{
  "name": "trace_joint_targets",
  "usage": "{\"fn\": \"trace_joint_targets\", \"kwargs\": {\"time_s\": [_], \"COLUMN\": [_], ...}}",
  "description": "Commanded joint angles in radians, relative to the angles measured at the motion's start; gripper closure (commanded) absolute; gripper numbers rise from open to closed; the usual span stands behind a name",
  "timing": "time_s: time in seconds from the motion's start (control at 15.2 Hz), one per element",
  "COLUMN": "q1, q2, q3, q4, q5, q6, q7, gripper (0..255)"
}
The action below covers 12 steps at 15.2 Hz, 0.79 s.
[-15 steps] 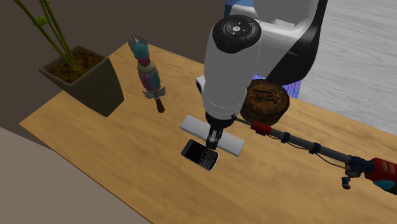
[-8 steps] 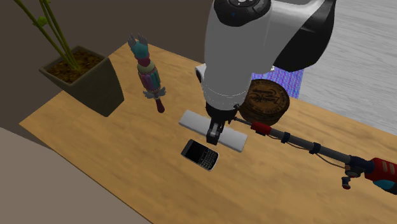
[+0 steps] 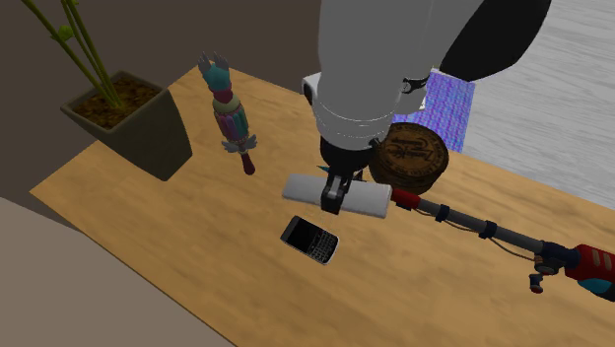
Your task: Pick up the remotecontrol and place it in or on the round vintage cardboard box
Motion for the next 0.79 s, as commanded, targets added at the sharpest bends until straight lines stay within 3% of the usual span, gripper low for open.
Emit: {"fn": "trace_joint_targets", "kwargs": {"time_s": [0.0,0.73], "q1": [0.000,-0.001], "q2": [-0.008,-0.036], "q3": [0.000,0.002], "q4": [0.019,0.128], "q5": [0.001,0.007], "q6": [-0.027,-0.163], "q7": [-0.001,-0.003], "gripper": [255,255]}}
